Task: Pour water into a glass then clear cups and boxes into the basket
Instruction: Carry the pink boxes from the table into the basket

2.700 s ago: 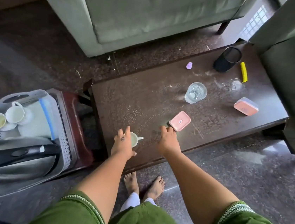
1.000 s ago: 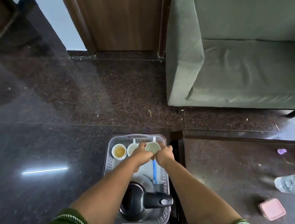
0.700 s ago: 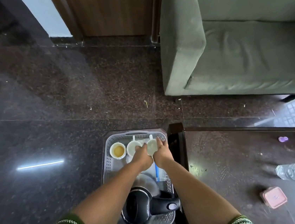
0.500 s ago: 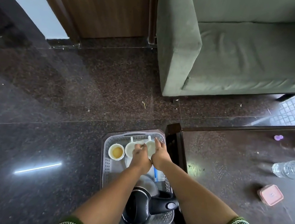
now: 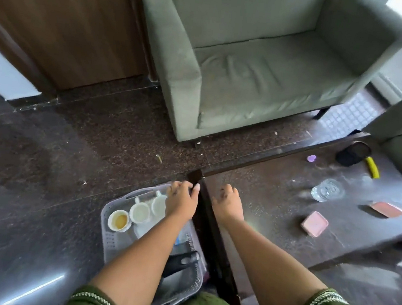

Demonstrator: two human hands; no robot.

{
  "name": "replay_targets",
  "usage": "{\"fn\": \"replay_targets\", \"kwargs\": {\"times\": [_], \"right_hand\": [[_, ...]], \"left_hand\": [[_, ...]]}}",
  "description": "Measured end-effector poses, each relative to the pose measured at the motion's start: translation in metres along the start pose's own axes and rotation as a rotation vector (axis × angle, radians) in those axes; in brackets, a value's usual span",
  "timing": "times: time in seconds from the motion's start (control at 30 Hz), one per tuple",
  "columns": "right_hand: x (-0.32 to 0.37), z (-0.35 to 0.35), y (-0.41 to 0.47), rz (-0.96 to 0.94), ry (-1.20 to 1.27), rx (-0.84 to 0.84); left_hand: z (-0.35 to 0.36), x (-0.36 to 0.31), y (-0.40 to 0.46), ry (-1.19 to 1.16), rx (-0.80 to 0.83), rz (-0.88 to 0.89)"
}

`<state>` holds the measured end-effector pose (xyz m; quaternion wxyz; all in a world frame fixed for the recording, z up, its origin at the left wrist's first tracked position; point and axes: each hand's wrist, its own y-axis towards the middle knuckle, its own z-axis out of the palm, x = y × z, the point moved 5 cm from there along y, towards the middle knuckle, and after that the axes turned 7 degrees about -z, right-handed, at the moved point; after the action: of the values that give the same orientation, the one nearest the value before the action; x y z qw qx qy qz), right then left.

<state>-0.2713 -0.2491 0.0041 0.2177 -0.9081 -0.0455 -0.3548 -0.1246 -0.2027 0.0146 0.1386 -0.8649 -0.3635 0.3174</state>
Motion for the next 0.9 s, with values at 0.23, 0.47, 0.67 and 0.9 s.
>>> {"fn": "replay_targets", "kwargs": {"times": [0.23,0.47,0.67,0.9], "right_hand": [[-0.133,-0.119,-0.010,0.165,0.012,-0.158],[-0.274,-0.208,0.006,0.328,0.006,-0.093],[-0.361,-0.233,0.048,0.351,-0.055,0.017],[-0.397,-0.190,0.078,0.220,-0.169,0.402]], "left_hand": [[0.100,-0.119,-0.049,0.144,0.090,0.178],[0.247,-0.194,-0.085,0.088,0.286,0.106],[0.352,-0.234,-0.081,0.014,0.366,-0.068],[0.435,-0.215,-0.083,-0.541,0.617,-0.619]]}}
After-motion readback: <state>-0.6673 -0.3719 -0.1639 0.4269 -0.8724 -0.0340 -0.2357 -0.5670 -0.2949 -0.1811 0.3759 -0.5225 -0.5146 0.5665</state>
